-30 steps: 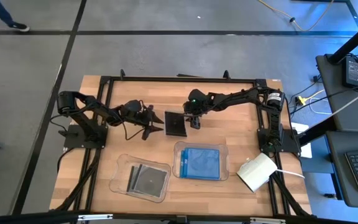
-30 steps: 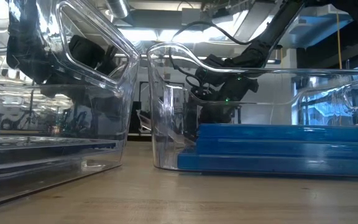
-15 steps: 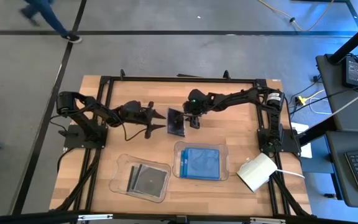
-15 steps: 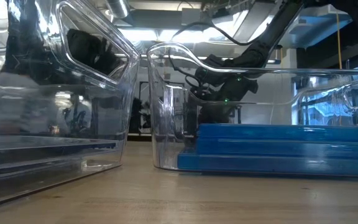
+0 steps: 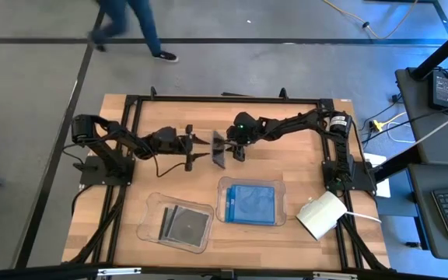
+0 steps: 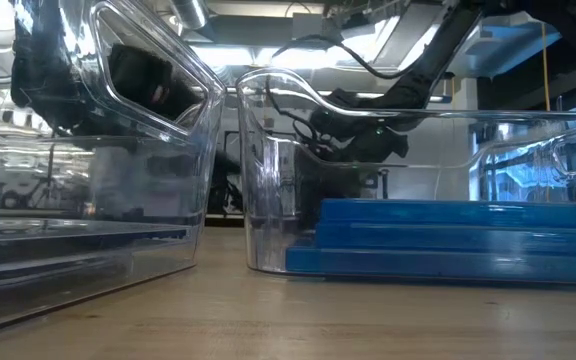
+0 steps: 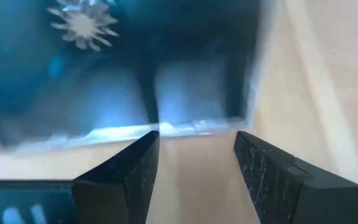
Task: Pick & place jewel cases by type
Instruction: Put the black CD case into the left transparent bin
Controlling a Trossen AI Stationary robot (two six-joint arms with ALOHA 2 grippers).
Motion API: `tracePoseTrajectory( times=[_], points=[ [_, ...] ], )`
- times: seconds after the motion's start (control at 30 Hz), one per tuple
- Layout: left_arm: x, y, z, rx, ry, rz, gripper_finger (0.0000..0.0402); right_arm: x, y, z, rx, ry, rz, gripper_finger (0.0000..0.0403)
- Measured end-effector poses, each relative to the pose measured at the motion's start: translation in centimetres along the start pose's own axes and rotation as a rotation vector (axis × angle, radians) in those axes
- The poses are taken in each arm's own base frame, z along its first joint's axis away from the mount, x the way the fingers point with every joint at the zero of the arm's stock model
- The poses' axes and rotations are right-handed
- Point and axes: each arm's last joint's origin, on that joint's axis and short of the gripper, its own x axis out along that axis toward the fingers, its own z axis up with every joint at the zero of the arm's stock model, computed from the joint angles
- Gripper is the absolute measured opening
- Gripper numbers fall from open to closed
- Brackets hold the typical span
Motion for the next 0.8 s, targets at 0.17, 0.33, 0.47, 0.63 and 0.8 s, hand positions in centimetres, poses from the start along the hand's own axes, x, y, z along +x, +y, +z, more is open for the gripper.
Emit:
tracePoseTrajectory(
  times=[0.17, 0.33, 0.47, 0.63, 0.8],
  points=[
    [0.43, 0.41, 0.13, 0.018, 0.041, 0.085, 0.0184, 0.15, 0.32, 0.17, -0.002, -0.011, 0.019, 0.0218],
    [0.55, 0.41, -0.08, 0.126, 0.080, 0.083, 0.0184, 0.26, 0.81, 0.43, -0.014, -0.033, 0.037, 0.0218],
    [0.54, 0.40, -0.06, 0.144, 0.079, 0.080, 0.0184, 0.28, 1.01, 0.52, -0.020, -0.041, 0.052, 0.0218],
    [0.54, 0.40, -0.05, 0.109, 0.077, 0.081, 0.0184, 0.25, 0.92, 0.38, -0.016, -0.028, 0.048, 0.0218],
    [0.54, 0.41, -0.02, 0.096, 0.073, 0.081, 0.0184, 0.21, 0.91, 0.57, -0.021, -0.045, 0.043, 0.0218]
  ],
)
